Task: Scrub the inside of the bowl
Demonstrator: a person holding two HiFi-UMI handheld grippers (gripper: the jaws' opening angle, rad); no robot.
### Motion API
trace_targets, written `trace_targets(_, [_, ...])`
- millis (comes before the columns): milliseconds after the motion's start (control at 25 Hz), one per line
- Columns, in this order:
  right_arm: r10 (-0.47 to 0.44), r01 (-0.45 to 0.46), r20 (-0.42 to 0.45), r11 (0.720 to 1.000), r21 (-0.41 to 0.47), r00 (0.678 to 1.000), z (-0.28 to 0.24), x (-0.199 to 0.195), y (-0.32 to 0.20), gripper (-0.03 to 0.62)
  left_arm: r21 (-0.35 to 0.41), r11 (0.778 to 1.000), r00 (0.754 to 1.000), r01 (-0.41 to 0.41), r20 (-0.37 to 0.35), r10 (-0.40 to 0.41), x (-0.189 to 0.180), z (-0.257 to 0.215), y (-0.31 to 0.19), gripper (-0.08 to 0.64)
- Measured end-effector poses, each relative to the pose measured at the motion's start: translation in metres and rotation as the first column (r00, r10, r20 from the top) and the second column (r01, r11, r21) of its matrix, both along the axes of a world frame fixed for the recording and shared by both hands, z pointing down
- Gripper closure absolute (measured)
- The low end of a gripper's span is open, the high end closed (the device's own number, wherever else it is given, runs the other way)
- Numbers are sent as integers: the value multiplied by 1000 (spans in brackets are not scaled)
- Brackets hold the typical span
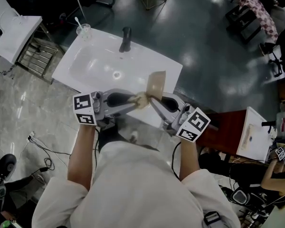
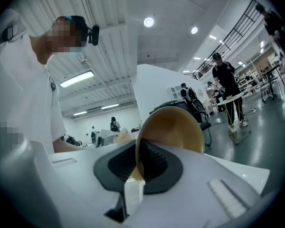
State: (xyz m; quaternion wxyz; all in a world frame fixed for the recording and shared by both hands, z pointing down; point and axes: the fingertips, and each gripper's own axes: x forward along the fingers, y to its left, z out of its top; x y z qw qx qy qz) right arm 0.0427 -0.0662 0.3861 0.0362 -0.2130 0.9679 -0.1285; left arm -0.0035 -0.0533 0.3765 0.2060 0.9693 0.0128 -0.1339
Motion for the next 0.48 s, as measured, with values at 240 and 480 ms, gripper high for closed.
trace_targets(240, [-9, 5, -170, 1000, -25, 985, 31, 1, 6, 578, 90, 996, 999, 8, -50, -4, -3, -32, 6, 480])
trace_targets(480, [-90, 85, -160, 996, -38, 983, 31, -9, 21, 578, 154, 987, 997, 39, -68, -29, 4, -60, -2, 480])
